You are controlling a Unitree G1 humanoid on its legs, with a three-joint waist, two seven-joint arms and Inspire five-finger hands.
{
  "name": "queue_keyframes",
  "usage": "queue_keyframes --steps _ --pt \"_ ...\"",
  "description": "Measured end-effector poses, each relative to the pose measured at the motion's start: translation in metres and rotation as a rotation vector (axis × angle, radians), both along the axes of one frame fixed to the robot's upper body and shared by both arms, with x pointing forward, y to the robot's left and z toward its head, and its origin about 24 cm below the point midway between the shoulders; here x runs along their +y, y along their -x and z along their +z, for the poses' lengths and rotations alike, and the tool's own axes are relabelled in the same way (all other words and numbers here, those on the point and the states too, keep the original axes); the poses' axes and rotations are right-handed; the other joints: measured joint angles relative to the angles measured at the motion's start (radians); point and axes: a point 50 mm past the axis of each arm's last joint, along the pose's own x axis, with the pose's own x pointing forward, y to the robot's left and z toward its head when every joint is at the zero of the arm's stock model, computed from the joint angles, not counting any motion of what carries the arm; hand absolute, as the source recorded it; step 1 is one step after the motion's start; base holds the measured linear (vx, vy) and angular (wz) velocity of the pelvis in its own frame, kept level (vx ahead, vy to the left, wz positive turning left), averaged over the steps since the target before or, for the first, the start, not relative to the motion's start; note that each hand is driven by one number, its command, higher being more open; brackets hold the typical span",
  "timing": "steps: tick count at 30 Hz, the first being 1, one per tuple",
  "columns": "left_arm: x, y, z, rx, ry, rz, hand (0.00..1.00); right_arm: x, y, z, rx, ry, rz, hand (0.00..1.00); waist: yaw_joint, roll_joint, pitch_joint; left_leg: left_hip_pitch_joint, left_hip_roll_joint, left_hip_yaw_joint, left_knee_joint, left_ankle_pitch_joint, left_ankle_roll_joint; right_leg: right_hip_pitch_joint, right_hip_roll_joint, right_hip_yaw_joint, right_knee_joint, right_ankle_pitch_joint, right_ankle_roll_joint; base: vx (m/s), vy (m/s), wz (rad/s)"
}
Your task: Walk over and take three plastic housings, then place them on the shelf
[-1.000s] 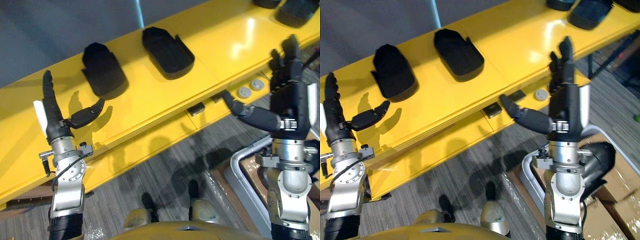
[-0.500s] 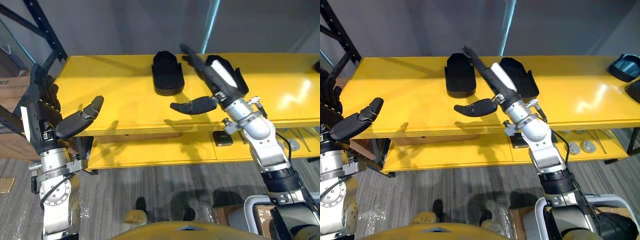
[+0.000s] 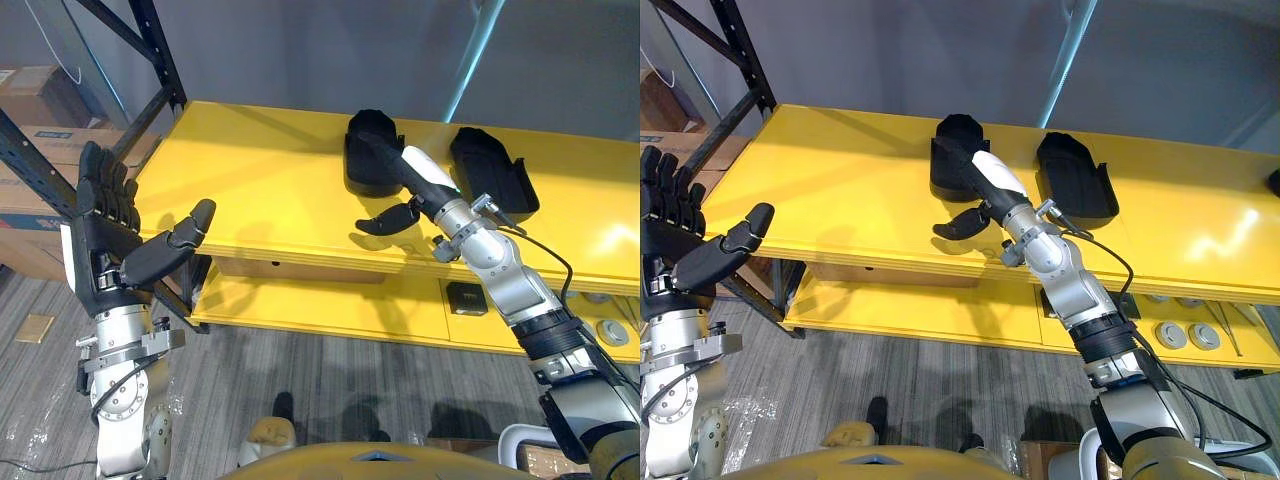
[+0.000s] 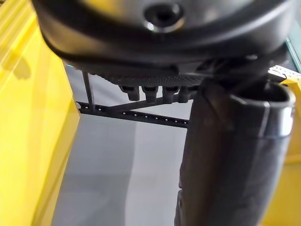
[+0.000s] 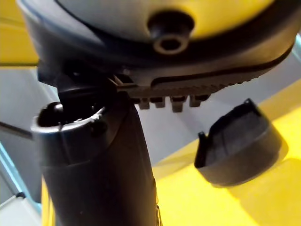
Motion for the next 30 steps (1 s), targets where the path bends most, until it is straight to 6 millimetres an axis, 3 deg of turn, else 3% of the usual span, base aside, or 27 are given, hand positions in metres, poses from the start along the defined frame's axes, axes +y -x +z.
queue_keyframes --steps 8,13,18,30 --pt "-0.006 0.000 -0.005 0.015 0.028 -0.043 1.00 -0.015 -0.010 -0.015 0.136 -0.020 -0.091 1.00 -0.001 0.000 0.001 -0.014 0.000 -0.018 0.000 0.002 -0.004 -0.004 0.001 -0.020 0.002 -0.006 -0.001 -0.01 -0.014 0.07" --pt "-0.006 0.001 -0.007 0.026 0.028 -0.044 1.00 -0.017 -0.013 -0.025 0.267 -0.058 -0.060 1.00 0.001 0.000 0.004 -0.015 0.002 -0.016 0.000 0.001 -0.004 -0.014 0.001 -0.014 0.015 -0.011 -0.003 0.00 -0.006 -0.02" --pt "-0.008 0.003 -0.012 0.048 0.040 -0.074 1.00 -0.013 -0.022 -0.015 0.297 -0.021 0.005 1.00 0.000 -0.002 0.010 -0.015 0.002 -0.005 0.000 0.001 -0.004 -0.019 0.001 -0.002 0.015 -0.011 -0.003 0.00 -0.003 -0.06" --pt "-0.010 0.002 -0.019 0.070 0.068 -0.092 1.00 -0.013 -0.022 -0.004 0.338 0.098 0.134 1.00 0.001 -0.004 0.032 -0.009 0.002 0.001 -0.001 0.004 0.001 -0.017 0.001 0.003 0.015 -0.010 -0.002 0.00 0.000 0.00"
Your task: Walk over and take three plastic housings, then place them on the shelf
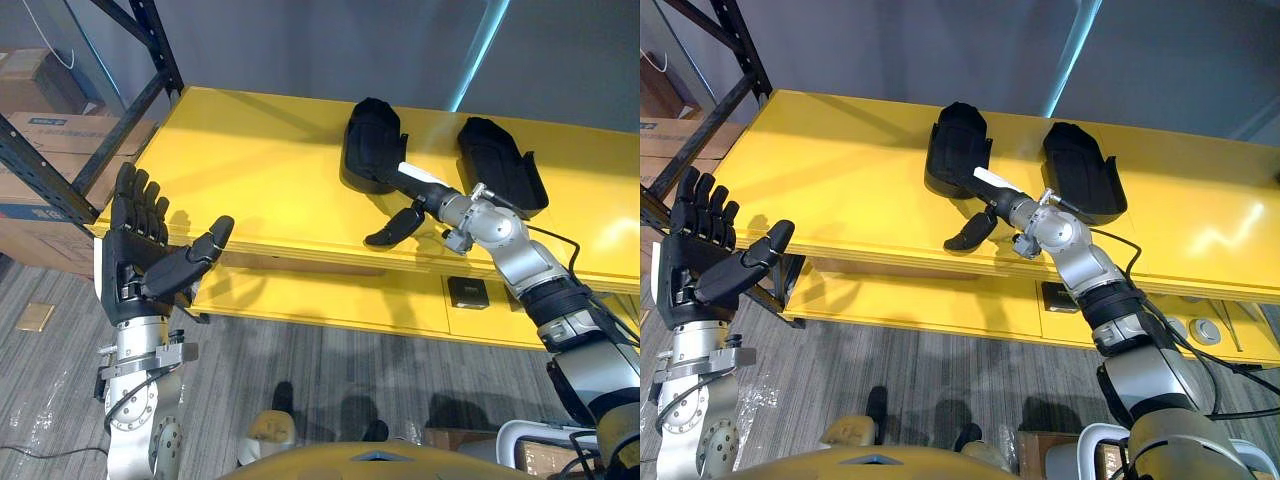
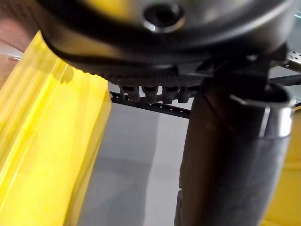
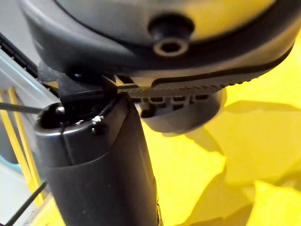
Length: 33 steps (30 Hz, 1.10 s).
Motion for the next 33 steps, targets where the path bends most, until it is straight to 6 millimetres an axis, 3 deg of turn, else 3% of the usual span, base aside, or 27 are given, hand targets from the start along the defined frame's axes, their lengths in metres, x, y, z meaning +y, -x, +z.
queue_keyframes --steps 18,33 --pt "-0.006 -0.002 -0.006 0.024 0.017 -0.022 1.00 -0.007 0.006 0.003 0.074 0.097 0.072 1.00 -0.003 0.000 0.000 0.017 0.000 0.027 -0.003 -0.008 -0.008 0.002 0.001 0.026 -0.002 0.001 0.000 -0.01 -0.006 -0.04" --pt "-0.007 -0.004 -0.016 0.068 0.027 -0.018 1.00 -0.007 0.006 0.010 0.004 -0.004 0.063 1.00 -0.002 0.011 -0.006 0.013 -0.002 0.021 -0.003 -0.004 -0.002 0.003 0.001 0.020 -0.004 0.001 0.000 0.00 0.000 0.00"
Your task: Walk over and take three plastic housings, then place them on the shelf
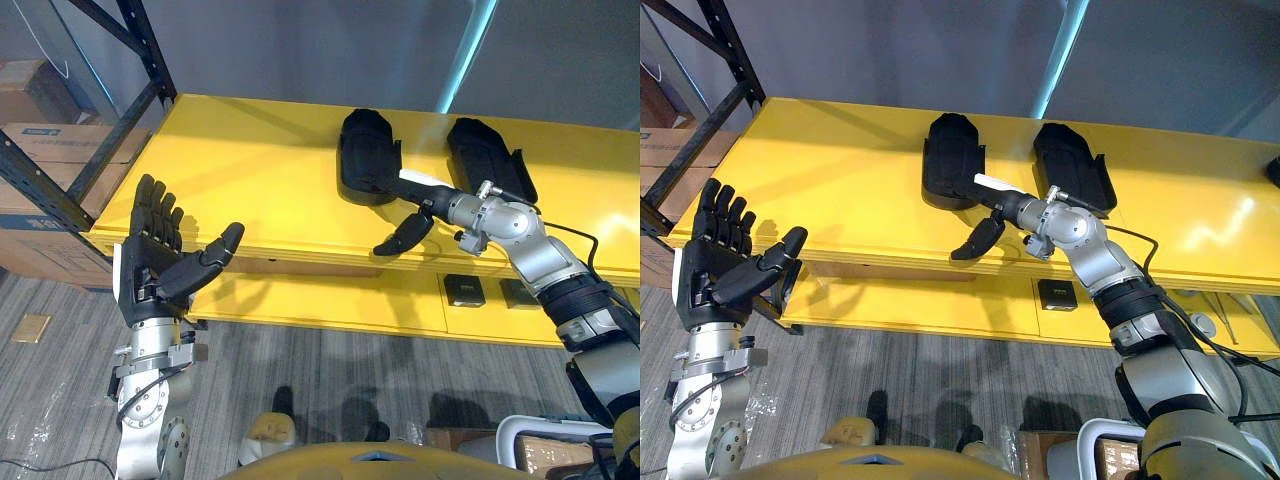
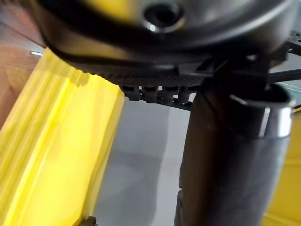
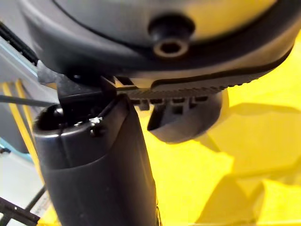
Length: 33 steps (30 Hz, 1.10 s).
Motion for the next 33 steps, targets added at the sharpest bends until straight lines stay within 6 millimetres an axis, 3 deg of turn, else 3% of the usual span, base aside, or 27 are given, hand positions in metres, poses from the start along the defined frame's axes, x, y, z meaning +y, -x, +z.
queue_keyframes --steps 4,7,9,12,14,18,19,22,24,27,30,33 --pt "0.000 0.000 0.001 -0.007 0.002 0.007 1.00 0.000 -0.001 0.016 -0.194 -0.082 -0.049 1.00 0.001 0.008 -0.005 -0.003 -0.001 -0.003 0.000 0.001 0.001 0.001 0.000 -0.003 -0.006 0.001 0.002 0.00 0.000 0.01" --pt "0.001 0.000 0.006 -0.057 0.014 0.021 1.00 -0.003 0.004 0.050 -0.441 -0.272 -0.146 1.00 0.000 0.021 -0.013 -0.005 0.000 -0.001 0.003 0.001 0.001 0.001 0.000 -0.002 -0.012 0.003 0.005 0.00 0.000 0.00" --pt "0.001 -0.003 0.015 -0.127 0.041 0.019 1.00 -0.008 0.025 0.079 -0.681 -0.505 -0.219 1.00 -0.002 0.027 -0.017 -0.005 0.000 0.002 0.004 0.000 0.001 0.000 0.001 -0.001 -0.011 0.003 0.005 0.00 0.000 -0.02" --pt "-0.001 -0.005 0.028 -0.215 0.065 0.002 1.00 -0.010 0.056 0.090 -0.857 -0.725 -0.264 1.00 -0.026 0.029 -0.030 0.002 0.001 0.016 0.004 -0.005 0.003 -0.003 -0.001 0.014 -0.010 0.003 0.005 0.00 0.000 -0.14" --pt "-0.004 -0.006 0.040 -0.276 0.057 -0.027 1.00 -0.013 0.073 0.078 -0.850 -0.811 -0.291 1.00 -0.043 0.028 -0.034 0.014 0.001 0.037 0.004 -0.012 0.003 -0.005 -0.001 0.036 -0.006 0.003 0.005 0.00 0.007 -0.30" --pt "-0.014 -0.002 0.055 -0.371 0.063 -0.097 1.00 -0.020 0.102 0.019 -0.684 -0.886 -0.459 1.00 -0.088 0.027 -0.057 0.041 0.012 0.112 0.002 -0.037 0.004 -0.026 -0.001 0.108 0.008 0.001 0.004 -0.01 0.012 -0.59" --pt "-0.020 -0.002 0.059 -0.400 0.073 -0.142 1.00 -0.026 0.114 -0.006 -0.585 -0.932 -0.570 1.00 -0.106 0.028 -0.058 0.051 0.014 0.150 0.000 -0.048 -0.003 -0.039 0.001 0.147 0.008 0.002 0.004 -0.01 0.006 -0.65" --pt "-0.033 -0.004 0.059 -0.417 0.103 -0.221 1.00 -0.044 0.144 -0.050 -0.449 -0.987 -0.825 1.00 -0.157 0.033 -0.061 0.071 0.018 0.229 0.000 -0.060 -0.002 -0.071 0.006 0.227 0.018 0.005 0.013 -0.01 0.023 -0.79" --pt "-0.040 -0.006 0.059 -0.419 0.130 -0.258 1.00 -0.054 0.164 -0.068 -0.418 -0.981 -0.979 1.00 -0.189 0.033 -0.062 0.088 0.020 0.286 0.003 -0.073 -0.006 -0.096 0.019 0.288 0.021 0.018 0.015 0.01 0.023 -1.00" --pt "-0.046 -0.011 0.062 -0.422 0.141 -0.253 1.00 -0.065 0.203 -0.078 -0.414 -0.965 -1.122 1.00 -0.247 0.036 -0.065 0.123 0.025 0.400 0.004 -0.103 -0.014 -0.120 0.041 0.404 0.010 0.038 0.018 0.03 0.023 -1.11" --pt "-0.046 -0.015 0.060 -0.385 0.165 -0.191 1.00 -0.074 0.229 -0.074 -0.473 -1.017 -1.197 1.00 -0.309 0.033 -0.071 0.144 0.037 0.518 0.049 -0.151 -0.021 -0.131 0.061 0.513 -0.025 0.069 0.021 0.05 0.007 -1.20" --pt "-0.048 -0.018 0.059 -0.365 0.195 -0.150 1.00 -0.081 0.251 -0.070 -0.562 -1.073 -1.256 1.00 -0.357 0.033 -0.072 0.154 0.054 0.580 0.086 -0.188 -0.034 -0.137 0.079 0.566 -0.033 0.076 0.018 0.02 -0.029 -0.70"
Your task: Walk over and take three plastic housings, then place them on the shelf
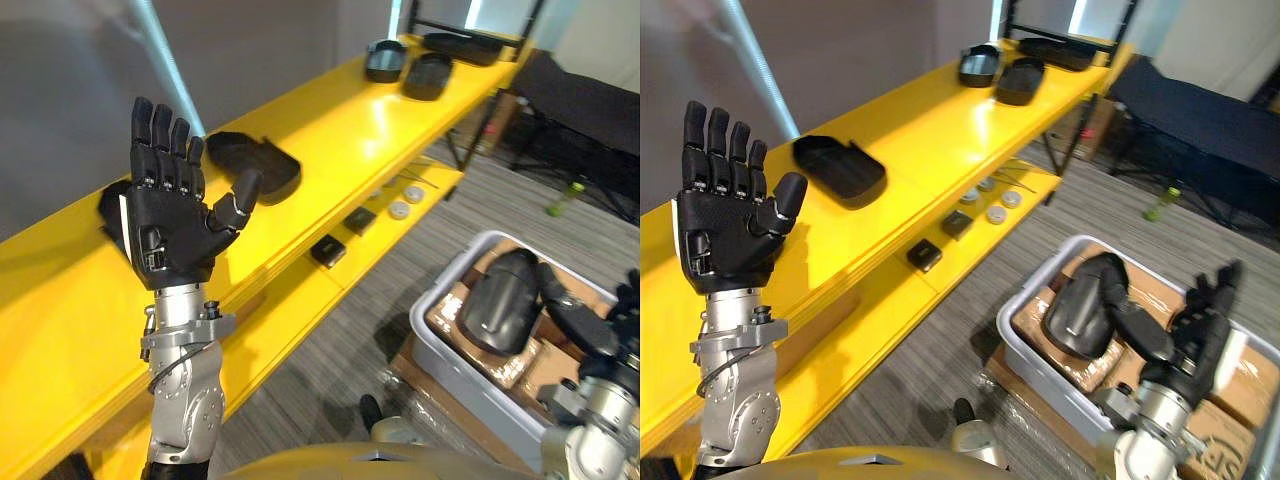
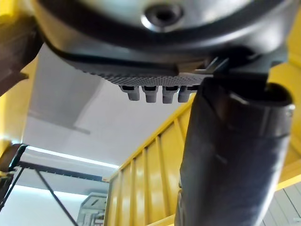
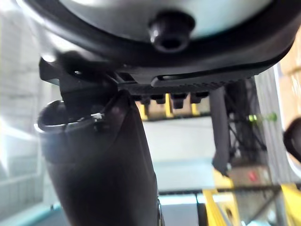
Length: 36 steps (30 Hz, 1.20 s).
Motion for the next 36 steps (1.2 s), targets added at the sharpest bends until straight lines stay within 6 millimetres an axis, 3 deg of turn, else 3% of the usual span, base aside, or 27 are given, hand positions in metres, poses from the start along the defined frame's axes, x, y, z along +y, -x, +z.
queue_keyframes --steps 2,5,7,8,9,10,11,12,14,16,19,20,21,22,23,24,25,26,27,29,30,31,33,34,36 --pt "0.000 0.000 0.000 0.006 0.011 0.007 1.00 0.000 0.004 0.001 -0.027 -0.020 -0.006 1.00 -0.009 0.002 -0.001 -0.002 0.009 0.027 0.012 -0.014 -0.003 -0.014 0.011 0.019 0.002 -0.001 -0.001 0.00 -0.051 -0.39" --pt "-0.002 -0.008 -0.001 0.011 -0.004 0.030 1.00 0.002 0.001 0.002 -0.031 -0.008 0.038 1.00 -0.001 0.012 0.003 -0.070 0.061 0.018 0.162 -0.079 -0.002 -0.034 0.026 0.020 0.007 0.000 -0.007 -0.02 -0.058 -0.13" --pt "0.004 -0.009 -0.003 0.032 0.005 0.069 1.00 0.009 -0.009 0.002 -0.045 -0.006 0.107 1.00 0.015 0.022 0.013 -0.123 0.090 -0.124 0.300 -0.120 0.057 -0.041 0.046 0.056 0.027 0.002 -0.021 -0.01 -0.061 -0.50" --pt "0.010 -0.006 -0.006 0.058 0.011 0.110 1.00 0.014 -0.018 0.003 -0.057 -0.002 0.171 1.00 0.042 0.036 0.025 -0.152 0.091 -0.260 0.387 -0.149 0.103 -0.039 0.063 0.104 0.046 -0.005 -0.032 0.00 0.000 -0.92" --pt "0.013 -0.004 -0.009 0.073 0.015 0.134 1.00 0.017 -0.023 0.004 -0.064 0.002 0.207 1.00 0.061 0.040 0.035 -0.154 0.079 -0.329 0.408 -0.186 0.102 -0.038 0.068 0.132 0.053 -0.011 -0.038 -0.03 0.137 -1.39" --pt "0.020 0.004 -0.013 0.105 0.021 0.177 1.00 0.021 -0.033 0.004 -0.070 0.014 0.280 1.00 0.098 0.070 0.042 -0.153 0.045 -0.448 0.419 -0.222 0.100 -0.042 0.090 0.189 0.055 -0.015 -0.042 -0.06 0.217 -1.39" --pt "0.024 0.011 -0.018 0.134 0.009 0.202 1.00 0.026 -0.040 0.002 -0.066 0.012 0.334 1.00 0.110 0.104 0.035 -0.145 0.044 -0.503 0.407 -0.249 0.094 -0.055 0.114 0.206 0.060 -0.013 -0.039 -0.05 0.230 -1.18" --pt "0.024 0.014 -0.020 0.142 -0.008 0.211 1.00 0.031 -0.044 0.000 -0.071 -0.008 0.358 1.00 0.111 0.114 0.034 -0.138 0.036 -0.527 0.382 -0.256 0.082 -0.066 0.121 0.209 0.066 -0.012 -0.037 -0.05 0.166 -0.43" --pt "0.023 0.014 -0.015 0.115 -0.037 0.187 1.00 0.041 -0.049 -0.006 -0.048 -0.052 0.394 1.00 0.113 0.109 0.045 -0.136 0.017 -0.526 0.333 -0.261 0.068 -0.100 0.111 0.211 0.085 -0.004 -0.018 -0.06 0.089 -0.03" --pt "0.020 0.014 -0.010 0.081 -0.060 0.151 1.00 0.054 -0.056 -0.017 -0.001 -0.108 0.447 1.00 0.122 0.065 0.087 -0.124 -0.009 -0.526 0.311 -0.247 0.044 -0.109 0.092 0.221 0.097 0.010 0.000 -0.15 0.086 -0.10" --pt "0.020 0.014 -0.010 0.084 -0.056 0.157 1.00 0.062 -0.057 -0.019 -0.005 -0.136 0.474 1.00 0.130 0.026 0.114 -0.105 -0.026 -0.506 0.314 -0.246 0.047 -0.113 0.086 0.233 0.111 0.025 0.020 -0.11 0.054 -0.37" --pt "0.020 0.014 -0.011 0.089 -0.058 0.161 1.00 0.065 -0.058 -0.019 -0.011 -0.143 0.485 1.00 0.140 0.011 0.126 -0.088 -0.030 -0.468 0.316 -0.249 0.053 -0.115 0.085 0.190 0.108 0.053 0.015 -0.13 0.003 -0.87" --pt "0.019 0.015 -0.011 0.097 -0.077 0.170 1.00 0.069 -0.061 -0.016 -0.033 -0.148 0.502 1.00 0.155 -0.007 0.140 -0.069 -0.036 -0.425 0.318 -0.250 0.059 -0.111 0.074 0.098 0.083 0.094 -0.003 -0.15 -0.017 -0.92" --pt "0.018 0.014 -0.011 0.101 -0.095 0.176 1.00 0.071 -0.063 -0.014 -0.050 -0.166 0.514 1.00 0.158 -0.016 0.146 -0.069 -0.041 -0.409 0.329 -0.250 0.061 -0.108 0.060 0.066 0.070 0.096 0.001 -0.21 -0.034 -0.75" --pt "0.013 0.012 -0.012 0.115 -0.130 0.168 1.00 0.075 -0.066 -0.011 -0.082 -0.194 0.533 1.00 0.154 -0.021 0.158 -0.077 -0.043 -0.396 0.350 -0.249 0.067 -0.117 0.027 -0.036 0.080 0.031 -0.001 -0.25 -0.045 -0.57" --pt "0.010 0.012 -0.013 0.123 -0.137 0.145 1.00 0.078 -0.072 -0.007 -0.113 -0.209 0.559 1.00 0.159 0.006 0.170 -0.075 -0.011 -0.369 0.337 -0.242 0.076 -0.157 0.001 -0.146 0.165 -0.053 -0.019 -0.25 -0.042 -0.58" --pt "0.010 0.012 -0.013 0.122 -0.139 0.135 1.00 0.081 -0.075 -0.005 -0.127 -0.210 0.575 1.00 0.168 0.010 0.173 -0.076 -0.007 -0.350 0.333 -0.234 0.081 -0.193 -0.019 -0.186 0.261 -0.075 -0.053 -0.22 -0.047 -0.49" --pt "0.010 0.012 -0.013 0.116 -0.127 0.104 1.00 0.087 -0.082 0.000 -0.150 -0.205 0.608 1.00 0.172 -0.002 0.165 -0.082 0.001 -0.342 0.331 -0.223 0.082 -0.234 -0.066 -0.243 0.460 -0.116 -0.106 -0.17 -0.077 -0.15" --pt "0.009 0.012 -0.013 0.109 -0.104 0.062 1.00 0.096 -0.092 0.000 -0.157 -0.197 0.647 1.00 0.175 0.008 0.168 -0.091 0.014 -0.348 0.331 -0.211 0.078 -0.233 -0.119 -0.279 0.630 -0.167 -0.129 -0.14 -0.100 0.01" --pt "0.005 0.011 -0.015 0.104 -0.089 0.001 1.00 0.106 -0.108 -0.004 -0.142 -0.183 0.675 1.00 0.191 0.012 0.158 -0.106 0.050 -0.348 0.342 -0.199 0.063 -0.217 -0.172 -0.289 0.763 -0.229 -0.135 -0.04 -0.140 -0.03" --pt "0.002 0.010 -0.017 0.102 -0.085 -0.041 1.00 0.116 -0.120 -0.009 -0.109 -0.171 0.701 1.00 0.211 0.015 0.155 -0.126 0.081 -0.351 0.352 -0.189 0.045 -0.182 -0.230 -0.294 0.808 -0.233 -0.139 -0.01 -0.330 -0.29" --pt "-0.003 0.008 -0.022 0.112 -0.074 -0.102 1.00 0.128 -0.127 -0.015 -0.086 -0.188 0.733 1.00 0.239 0.016 0.154 -0.146 0.120 -0.346 0.364 -0.175 0.021 -0.144 -0.309 -0.290 0.802 -0.226 -0.131 -0.01 -0.367 -0.33" --pt "-0.006 0.007 -0.028 0.131 -0.057 -0.154 1.00 0.136 -0.130 -0.014 -0.089 -0.192 0.768 1.00 0.252 0.006 0.148 -0.162 0.152 -0.340 0.370 -0.162 -0.002 -0.123 -0.365 -0.277 0.766 -0.208 -0.113 0.00 -0.344 -0.36" --pt "-0.008 0.004 -0.035 0.161 -0.011 -0.214 1.00 0.141 -0.128 -0.015 -0.085 -0.190 0.797 1.00 0.251 0.006 0.146 -0.178 0.189 -0.336 0.376 -0.146 -0.031 -0.100 -0.390 -0.273 0.680 -0.192 -0.090 0.00 -0.472 -0.56" --pt "-0.012 0.002 -0.047 0.225 0.038 -0.277 1.00 0.146 -0.122 -0.022 -0.041 -0.179 0.816 1.00 0.249 -0.009 0.134 -0.188 0.253 -0.324 0.381 -0.118 -0.082 -0.058 -0.367 -0.287 0.476 -0.134 -0.013 0.01 -0.637 -0.68"
